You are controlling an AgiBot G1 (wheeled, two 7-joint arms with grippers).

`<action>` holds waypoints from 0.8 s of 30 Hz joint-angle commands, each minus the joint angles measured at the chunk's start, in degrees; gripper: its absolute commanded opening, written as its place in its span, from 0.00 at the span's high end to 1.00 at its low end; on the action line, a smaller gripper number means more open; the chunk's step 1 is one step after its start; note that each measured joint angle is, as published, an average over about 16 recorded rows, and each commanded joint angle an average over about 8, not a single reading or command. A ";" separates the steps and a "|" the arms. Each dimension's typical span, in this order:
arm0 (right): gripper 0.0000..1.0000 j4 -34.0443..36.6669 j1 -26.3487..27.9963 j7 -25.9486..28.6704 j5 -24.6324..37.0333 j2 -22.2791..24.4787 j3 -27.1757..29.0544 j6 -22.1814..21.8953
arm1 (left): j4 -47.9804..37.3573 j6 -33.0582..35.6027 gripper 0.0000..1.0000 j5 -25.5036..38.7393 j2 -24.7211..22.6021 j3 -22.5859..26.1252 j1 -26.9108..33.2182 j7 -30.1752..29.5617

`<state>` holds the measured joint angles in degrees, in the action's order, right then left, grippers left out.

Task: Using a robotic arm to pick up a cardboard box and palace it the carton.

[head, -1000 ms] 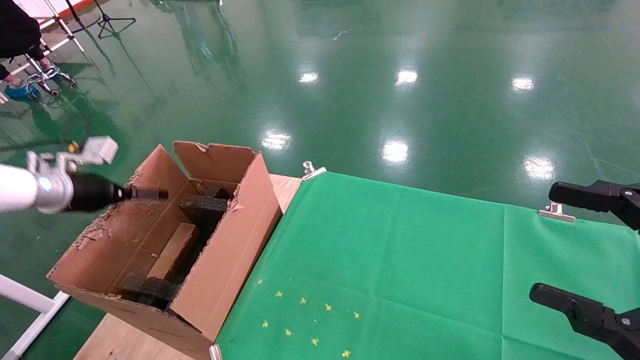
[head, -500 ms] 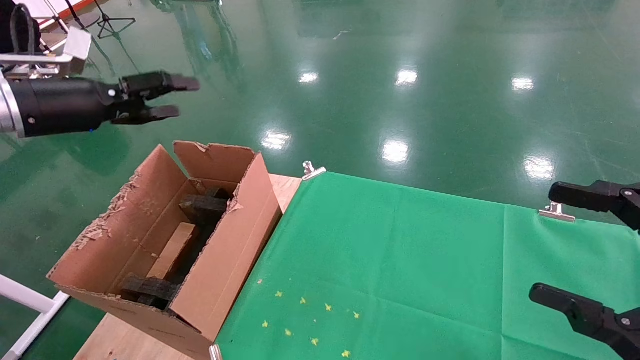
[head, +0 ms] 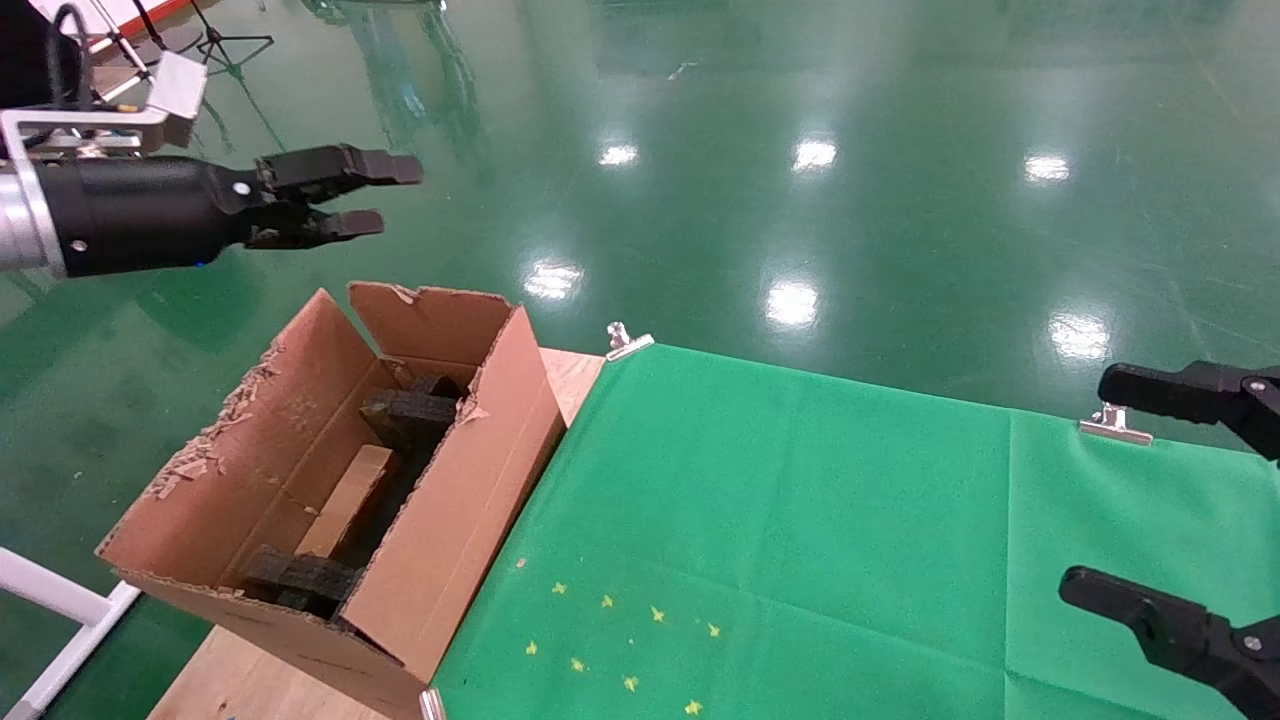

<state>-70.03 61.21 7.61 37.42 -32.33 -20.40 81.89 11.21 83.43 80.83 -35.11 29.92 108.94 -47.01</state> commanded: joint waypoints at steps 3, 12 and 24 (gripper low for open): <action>0.00 0.00 0.00 0.00 0.00 0.00 0.00 0.00 | 3.94 0.22 0.00 -2.50 0.02 -0.90 -2.97 2.27; 0.00 0.00 0.00 0.00 0.00 0.00 0.00 0.00 | 14.09 0.57 0.00 -8.84 0.03 -3.16 -10.68 8.18; 0.00 0.00 0.00 0.00 0.00 0.00 0.00 0.00 | 27.62 1.05 0.00 -17.28 0.05 -6.17 -20.96 16.05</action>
<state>-70.03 61.21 7.61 37.42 -32.32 -20.40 81.89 38.87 84.48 63.52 -35.06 23.74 87.94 -30.94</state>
